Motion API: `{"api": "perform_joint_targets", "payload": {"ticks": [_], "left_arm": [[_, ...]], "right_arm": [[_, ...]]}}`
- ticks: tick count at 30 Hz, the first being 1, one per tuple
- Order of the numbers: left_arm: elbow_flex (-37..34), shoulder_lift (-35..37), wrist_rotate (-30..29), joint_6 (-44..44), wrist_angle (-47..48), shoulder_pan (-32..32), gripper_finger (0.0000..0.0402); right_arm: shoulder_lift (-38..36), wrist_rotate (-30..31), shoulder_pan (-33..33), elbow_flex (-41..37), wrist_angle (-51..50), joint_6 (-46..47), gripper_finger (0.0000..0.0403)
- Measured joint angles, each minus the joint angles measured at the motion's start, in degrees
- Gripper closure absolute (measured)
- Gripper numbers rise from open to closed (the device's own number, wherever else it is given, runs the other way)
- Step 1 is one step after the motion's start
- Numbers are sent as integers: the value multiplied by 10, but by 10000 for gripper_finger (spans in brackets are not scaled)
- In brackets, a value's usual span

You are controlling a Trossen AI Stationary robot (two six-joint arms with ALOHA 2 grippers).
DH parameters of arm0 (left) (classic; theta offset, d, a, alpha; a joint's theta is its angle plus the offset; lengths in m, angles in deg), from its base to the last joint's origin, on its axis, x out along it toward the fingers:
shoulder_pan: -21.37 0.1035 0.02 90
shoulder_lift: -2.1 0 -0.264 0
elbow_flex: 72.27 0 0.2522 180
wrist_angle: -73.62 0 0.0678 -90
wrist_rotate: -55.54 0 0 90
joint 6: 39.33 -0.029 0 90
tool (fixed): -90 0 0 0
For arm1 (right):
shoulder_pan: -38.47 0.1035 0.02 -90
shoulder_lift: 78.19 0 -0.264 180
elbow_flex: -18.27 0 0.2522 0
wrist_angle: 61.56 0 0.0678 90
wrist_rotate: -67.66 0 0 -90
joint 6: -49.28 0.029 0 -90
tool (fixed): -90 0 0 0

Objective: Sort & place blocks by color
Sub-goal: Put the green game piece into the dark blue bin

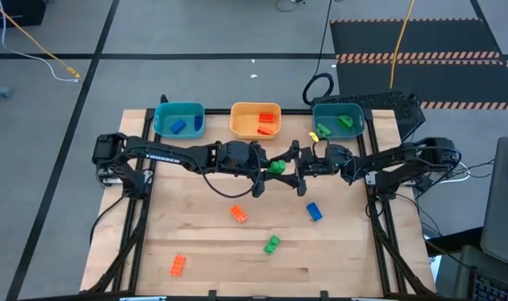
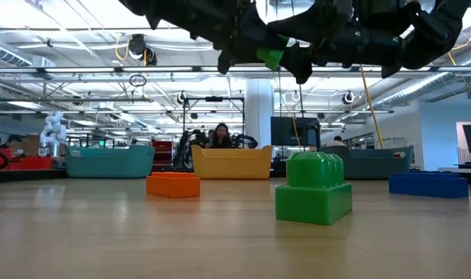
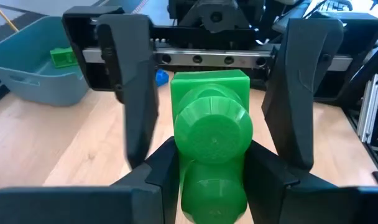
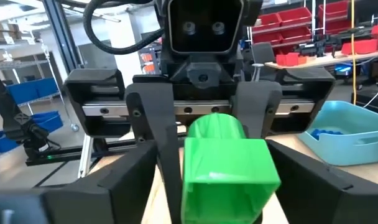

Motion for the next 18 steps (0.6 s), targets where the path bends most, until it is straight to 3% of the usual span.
{"api": "perform_joint_targets", "payload": {"ticks": [18], "left_arm": [[0,0,-1,2,6,-2,258]], "right_arm": [[-1,2,3,0,1,-29,276]]}}
